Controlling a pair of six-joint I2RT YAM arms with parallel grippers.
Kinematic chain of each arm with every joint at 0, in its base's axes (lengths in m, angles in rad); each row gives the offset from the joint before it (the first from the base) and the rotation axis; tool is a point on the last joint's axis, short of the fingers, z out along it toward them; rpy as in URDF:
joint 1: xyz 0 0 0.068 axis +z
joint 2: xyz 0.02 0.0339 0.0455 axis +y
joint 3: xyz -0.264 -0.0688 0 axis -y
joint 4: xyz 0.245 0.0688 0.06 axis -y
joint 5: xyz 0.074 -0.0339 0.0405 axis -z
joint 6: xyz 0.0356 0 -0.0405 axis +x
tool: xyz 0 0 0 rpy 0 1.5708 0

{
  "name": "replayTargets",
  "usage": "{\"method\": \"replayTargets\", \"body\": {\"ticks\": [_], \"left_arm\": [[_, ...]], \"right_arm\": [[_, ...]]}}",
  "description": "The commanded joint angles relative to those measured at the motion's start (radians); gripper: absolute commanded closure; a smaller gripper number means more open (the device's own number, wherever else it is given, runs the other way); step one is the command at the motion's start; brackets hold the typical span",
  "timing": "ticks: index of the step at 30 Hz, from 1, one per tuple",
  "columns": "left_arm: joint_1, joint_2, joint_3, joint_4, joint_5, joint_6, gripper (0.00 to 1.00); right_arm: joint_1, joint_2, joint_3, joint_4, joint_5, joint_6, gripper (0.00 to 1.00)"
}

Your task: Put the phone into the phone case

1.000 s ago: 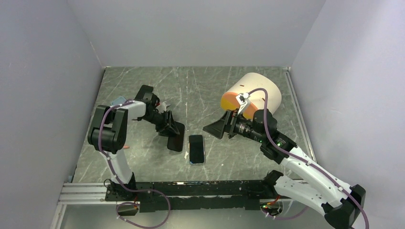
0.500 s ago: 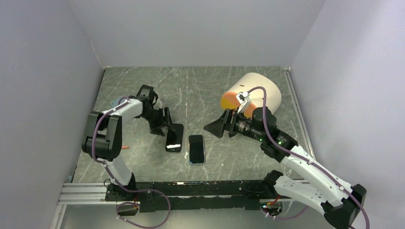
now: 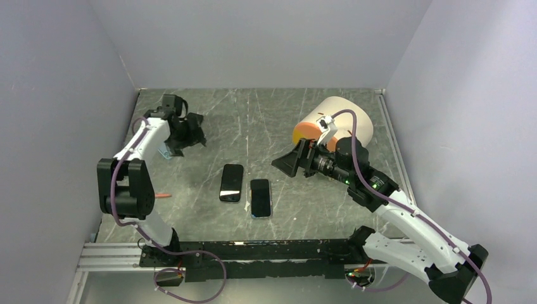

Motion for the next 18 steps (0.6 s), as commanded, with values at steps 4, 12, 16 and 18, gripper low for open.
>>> {"method": "replayTargets", "body": {"ticks": [4, 12, 16, 18], "left_arm": [[0.211, 0.002, 0.055, -0.032, -0.179, -0.103, 0.10], [0.326, 0.083, 0.022, 0.090, -0.138, -0.094, 0.34], [0.344, 0.156, 0.048, 0.093, -0.175, -0.086, 0.39], [0.354, 0.190, 0.063, 0.087, -0.186, -0.090, 0.42]], "right_arm": [[0.003, -0.004, 0.023, 0.024, -0.030, -0.026, 0.01], [0.004, -0.025, 0.053, -0.005, -0.030, -0.053, 0.01], [0.004, -0.050, 0.028, 0.020, -0.032, -0.034, 0.01], [0.003, -0.052, 0.023, 0.028, -0.037, -0.024, 0.01]]}}
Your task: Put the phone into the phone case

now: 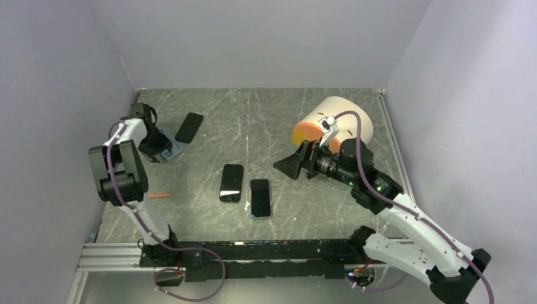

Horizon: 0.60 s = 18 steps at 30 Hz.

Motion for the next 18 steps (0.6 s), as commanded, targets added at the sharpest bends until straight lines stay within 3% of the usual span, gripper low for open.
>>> {"method": "replayTargets", "body": {"ticks": [1, 6, 14, 18], "left_arm": [[0.024, 0.058, 0.057, 0.012, -0.044, 0.004, 0.42], [0.031, 0.087, 0.056, 0.040, -0.045, 0.031, 0.51], [0.034, 0.130, 0.026, 0.071, -0.012, 0.053, 0.55], [0.035, 0.151, 0.037, 0.053, 0.030, 0.086, 0.63]], "right_arm": [[0.003, -0.027, 0.016, 0.046, -0.017, 0.010, 0.01], [0.003, -0.032, 0.024, 0.035, -0.009, 0.019, 0.01], [0.003, -0.031, 0.024, 0.047, -0.008, 0.023, 0.01], [0.003, -0.038, 0.016, 0.046, -0.005, 0.032, 0.01]]}}
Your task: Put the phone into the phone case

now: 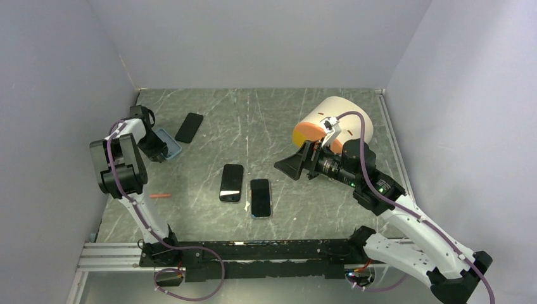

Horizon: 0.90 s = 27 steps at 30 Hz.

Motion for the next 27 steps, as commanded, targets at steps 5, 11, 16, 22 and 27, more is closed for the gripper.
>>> {"method": "replayTargets", "body": {"ticks": [5, 11, 16, 22, 27], "left_arm": [[0.002, 0.019, 0.025, -0.018, 0.072, 0.060, 0.88], [0.000, -0.053, -0.015, -0.022, 0.093, 0.068, 0.97], [0.001, -0.156, -0.068, -0.011, 0.085, 0.102, 0.97], [-0.016, -0.276, -0.133, -0.010, 0.123, 0.131, 0.98], [-0.098, -0.324, -0.170, -0.007, 0.199, 0.153, 0.97]], "right_arm": [[0.003, -0.020, 0.008, 0.047, 0.007, 0.017, 0.01], [0.004, -0.040, -0.008, 0.047, 0.019, 0.030, 0.01], [0.004, -0.036, -0.010, 0.049, 0.017, 0.030, 0.01], [0.003, -0.025, -0.020, 0.069, 0.013, 0.036, 0.01], [0.003, -0.018, -0.042, 0.107, 0.004, 0.052, 0.01]]}}
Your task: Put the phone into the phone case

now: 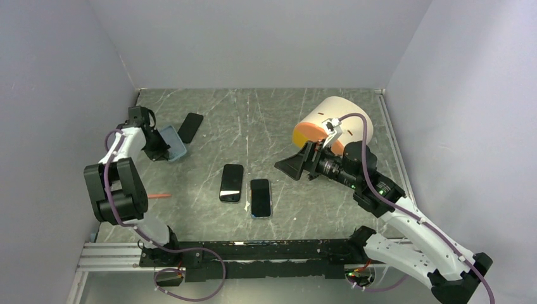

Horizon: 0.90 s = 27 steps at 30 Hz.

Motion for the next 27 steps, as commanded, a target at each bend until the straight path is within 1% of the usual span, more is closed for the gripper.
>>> {"method": "replayTargets", "body": {"ticks": [1, 4, 8, 11, 14, 16, 20, 24, 26, 27], "left_arm": [[-0.096, -0.039, -0.015, 0.003, 0.077, 0.031, 0.97], [-0.179, -0.034, -0.028, 0.013, 0.076, 0.002, 0.98], [-0.236, -0.006, -0.048, 0.036, 0.086, -0.020, 0.97], [-0.245, 0.029, -0.049, 0.042, 0.107, 0.017, 0.98], [-0.297, 0.064, -0.044, 0.027, 0.116, 0.065, 0.97], [-0.319, 0.067, -0.054, 0.026, 0.100, 0.068, 0.97], [-0.324, 0.075, -0.064, 0.028, 0.098, 0.054, 0.97], [-0.324, 0.099, -0.037, -0.011, 0.084, 0.040, 0.87], [-0.324, 0.090, -0.034, -0.012, 0.073, 0.034, 0.77], [-0.324, 0.083, -0.032, -0.015, 0.066, 0.031, 0.70]], "right_arm": [[0.003, 0.006, -0.018, 0.085, -0.004, 0.021, 0.01], [0.004, 0.023, -0.014, 0.092, -0.018, 0.024, 0.01], [0.004, 0.033, 0.000, 0.088, -0.025, 0.019, 0.01], [0.003, 0.024, -0.004, 0.086, -0.018, 0.017, 0.01], [0.004, 0.014, -0.014, 0.093, -0.010, 0.016, 0.01], [0.003, 0.011, -0.021, 0.101, -0.006, 0.020, 0.01], [0.004, 0.016, -0.031, 0.117, -0.015, 0.025, 0.01], [0.004, 0.025, -0.024, 0.109, -0.017, 0.014, 0.01], [0.003, 0.027, -0.017, 0.103, -0.014, 0.004, 0.01], [0.003, 0.029, -0.014, 0.099, -0.013, 0.001, 0.01]]}}
